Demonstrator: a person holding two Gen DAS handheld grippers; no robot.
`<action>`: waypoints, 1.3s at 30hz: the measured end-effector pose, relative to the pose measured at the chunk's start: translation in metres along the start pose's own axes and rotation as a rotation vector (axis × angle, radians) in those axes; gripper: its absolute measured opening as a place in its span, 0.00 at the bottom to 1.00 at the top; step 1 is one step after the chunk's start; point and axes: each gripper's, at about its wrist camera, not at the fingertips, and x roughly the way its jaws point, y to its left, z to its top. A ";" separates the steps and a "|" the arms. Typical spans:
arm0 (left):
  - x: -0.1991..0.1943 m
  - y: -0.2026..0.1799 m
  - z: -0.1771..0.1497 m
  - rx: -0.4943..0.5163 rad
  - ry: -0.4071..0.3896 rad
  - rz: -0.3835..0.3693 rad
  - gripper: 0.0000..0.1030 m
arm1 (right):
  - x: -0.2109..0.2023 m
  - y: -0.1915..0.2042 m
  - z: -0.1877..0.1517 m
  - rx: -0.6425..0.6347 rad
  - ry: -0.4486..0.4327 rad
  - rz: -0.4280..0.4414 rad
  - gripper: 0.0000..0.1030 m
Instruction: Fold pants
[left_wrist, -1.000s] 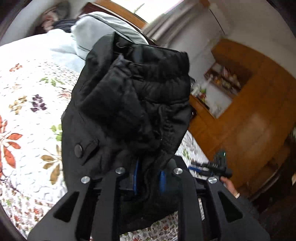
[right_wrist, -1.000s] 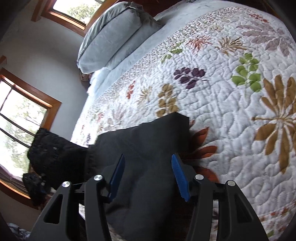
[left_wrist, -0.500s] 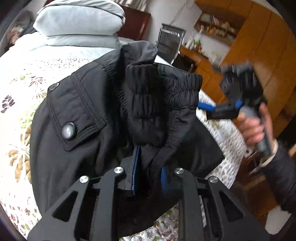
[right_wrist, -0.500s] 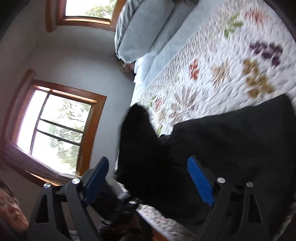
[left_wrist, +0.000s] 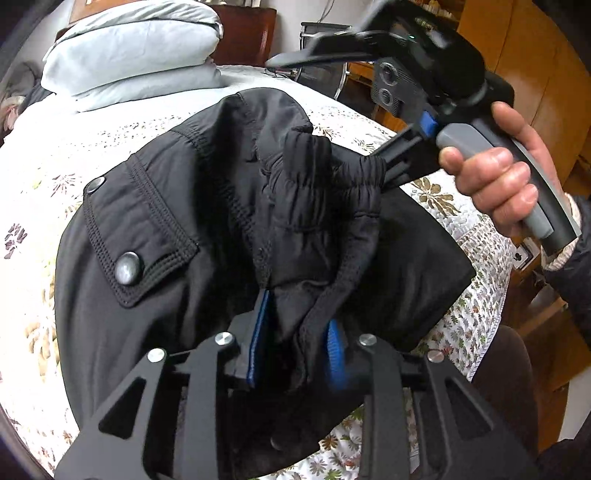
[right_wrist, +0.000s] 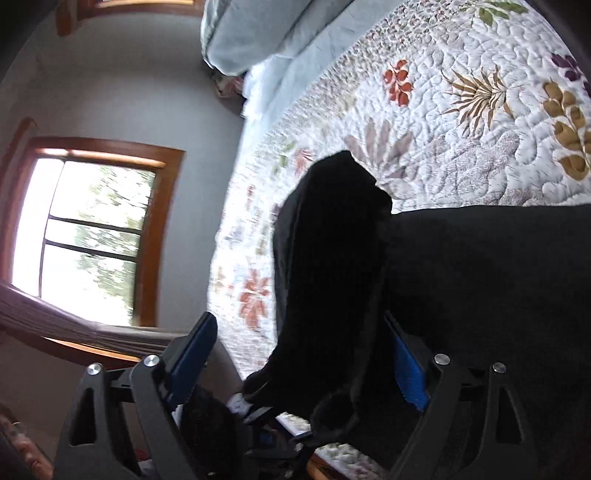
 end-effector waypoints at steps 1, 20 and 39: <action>0.001 0.000 0.000 0.002 0.002 0.001 0.30 | 0.005 0.002 0.000 -0.008 0.010 -0.016 0.80; -0.082 0.072 -0.025 -0.277 -0.086 -0.013 0.86 | 0.008 -0.010 -0.008 0.012 -0.021 0.015 0.18; -0.068 0.086 -0.015 -0.327 -0.063 0.052 0.86 | -0.103 -0.028 -0.015 0.063 -0.215 0.055 0.17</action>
